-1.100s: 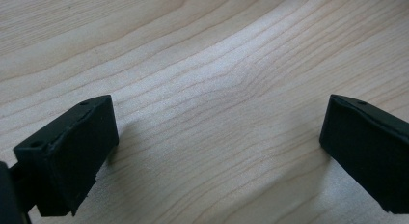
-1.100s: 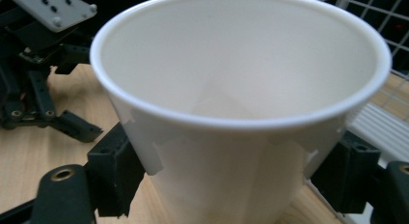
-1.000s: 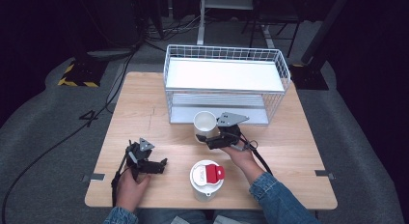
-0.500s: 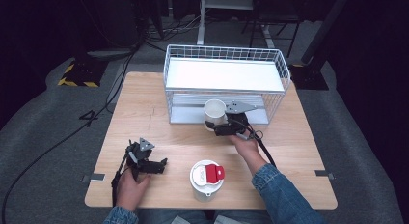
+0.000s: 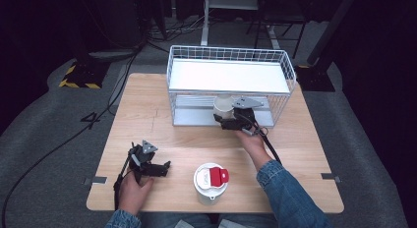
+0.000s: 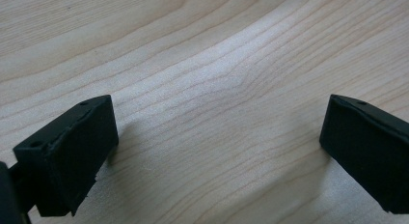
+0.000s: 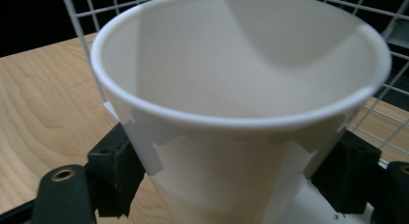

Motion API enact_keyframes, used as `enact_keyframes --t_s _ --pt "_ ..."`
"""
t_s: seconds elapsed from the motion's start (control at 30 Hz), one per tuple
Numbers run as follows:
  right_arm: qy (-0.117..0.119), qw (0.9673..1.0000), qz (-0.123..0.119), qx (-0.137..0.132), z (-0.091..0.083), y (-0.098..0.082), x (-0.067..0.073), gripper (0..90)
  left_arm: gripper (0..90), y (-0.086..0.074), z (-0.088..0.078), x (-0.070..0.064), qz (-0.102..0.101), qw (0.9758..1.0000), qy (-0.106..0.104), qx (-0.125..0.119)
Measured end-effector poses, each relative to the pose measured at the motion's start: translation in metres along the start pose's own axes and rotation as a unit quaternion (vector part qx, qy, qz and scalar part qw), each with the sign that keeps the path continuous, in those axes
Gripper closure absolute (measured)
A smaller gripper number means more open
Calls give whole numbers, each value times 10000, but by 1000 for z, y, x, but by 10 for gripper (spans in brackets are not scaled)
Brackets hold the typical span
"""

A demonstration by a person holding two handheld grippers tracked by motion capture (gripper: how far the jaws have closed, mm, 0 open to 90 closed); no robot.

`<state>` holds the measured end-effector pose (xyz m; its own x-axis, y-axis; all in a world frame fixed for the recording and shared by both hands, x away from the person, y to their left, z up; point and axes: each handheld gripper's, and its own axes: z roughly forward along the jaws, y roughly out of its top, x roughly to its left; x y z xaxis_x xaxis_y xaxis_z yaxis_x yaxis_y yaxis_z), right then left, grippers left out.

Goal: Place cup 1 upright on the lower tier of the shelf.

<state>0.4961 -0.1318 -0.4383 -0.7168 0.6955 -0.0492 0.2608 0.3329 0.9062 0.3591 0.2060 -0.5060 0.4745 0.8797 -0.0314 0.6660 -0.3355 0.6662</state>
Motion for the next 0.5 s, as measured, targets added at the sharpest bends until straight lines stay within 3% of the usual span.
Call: enact_keyframes --t_s 0.5 --pt "-480 9985 188 168 15 -11 -13 225 4 0 0 0 1 10000 -1 0"
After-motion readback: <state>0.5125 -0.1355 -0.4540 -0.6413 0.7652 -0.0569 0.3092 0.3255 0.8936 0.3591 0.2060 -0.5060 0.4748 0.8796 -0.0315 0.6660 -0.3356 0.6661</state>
